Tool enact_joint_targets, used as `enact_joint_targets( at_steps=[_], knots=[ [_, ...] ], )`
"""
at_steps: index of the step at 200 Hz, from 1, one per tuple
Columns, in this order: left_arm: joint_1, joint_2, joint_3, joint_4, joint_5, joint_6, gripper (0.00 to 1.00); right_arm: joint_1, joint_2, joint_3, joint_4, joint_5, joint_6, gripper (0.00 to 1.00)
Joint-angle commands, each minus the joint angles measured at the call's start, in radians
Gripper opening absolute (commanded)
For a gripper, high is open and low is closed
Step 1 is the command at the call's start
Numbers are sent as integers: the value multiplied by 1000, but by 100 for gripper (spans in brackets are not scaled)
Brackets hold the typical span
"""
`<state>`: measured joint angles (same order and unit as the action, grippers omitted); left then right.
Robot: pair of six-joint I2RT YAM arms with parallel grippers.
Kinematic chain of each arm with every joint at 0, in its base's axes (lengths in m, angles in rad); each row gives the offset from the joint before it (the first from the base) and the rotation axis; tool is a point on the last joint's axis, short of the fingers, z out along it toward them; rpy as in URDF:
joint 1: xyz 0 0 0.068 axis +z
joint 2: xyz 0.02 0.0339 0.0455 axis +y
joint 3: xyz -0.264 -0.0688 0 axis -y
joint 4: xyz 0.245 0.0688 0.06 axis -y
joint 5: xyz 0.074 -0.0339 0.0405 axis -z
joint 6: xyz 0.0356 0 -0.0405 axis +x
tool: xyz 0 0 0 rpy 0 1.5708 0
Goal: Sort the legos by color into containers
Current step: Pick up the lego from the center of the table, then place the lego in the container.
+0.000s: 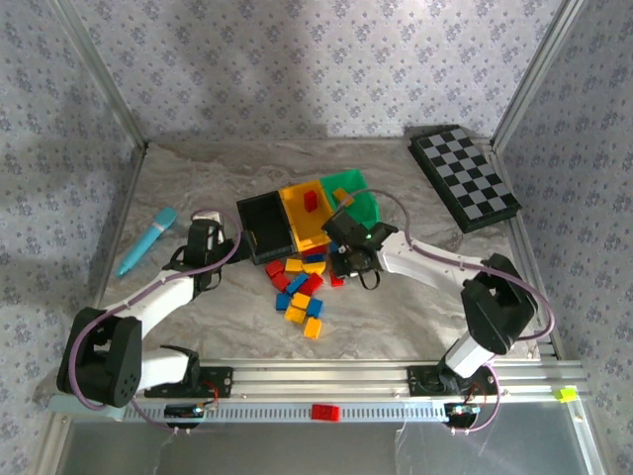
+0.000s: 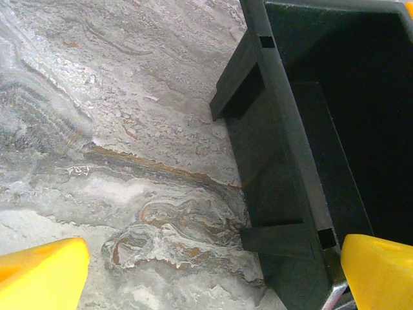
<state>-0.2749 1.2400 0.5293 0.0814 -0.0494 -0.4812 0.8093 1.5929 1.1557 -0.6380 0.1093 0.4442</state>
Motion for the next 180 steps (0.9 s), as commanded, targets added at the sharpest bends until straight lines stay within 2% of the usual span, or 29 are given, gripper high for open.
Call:
enact_joint_targets(
  at_steps=[1, 36, 58, 99, 113, 124, 132, 180],
  knots=[
    [6, -3, 32, 6, -15, -11, 100, 36, 1, 105, 8, 21, -33, 35],
    [26, -14, 29, -12, -32, -30, 100, 93, 156, 289, 120, -11, -80, 35],
    [28, -48, 14, -5, -36, -30, 100, 102, 305, 478, 91, -41, -111, 36],
    [50, -71, -12, 4, -58, -52, 100, 87, 506, 723, 67, -93, -128, 37],
    [55, -71, -11, 2, -49, -57, 100, 81, 544, 779, 43, -102, -129, 47],
    [57, -75, -12, 1, -45, -59, 100, 83, 539, 780, 41, -89, -137, 55],
    [57, -81, -12, -1, -44, -59, 100, 86, 523, 762, 41, -78, -139, 57],
    [60, -86, -17, 0, -44, -63, 100, 114, 353, 489, 96, -88, -120, 56]
  ],
)
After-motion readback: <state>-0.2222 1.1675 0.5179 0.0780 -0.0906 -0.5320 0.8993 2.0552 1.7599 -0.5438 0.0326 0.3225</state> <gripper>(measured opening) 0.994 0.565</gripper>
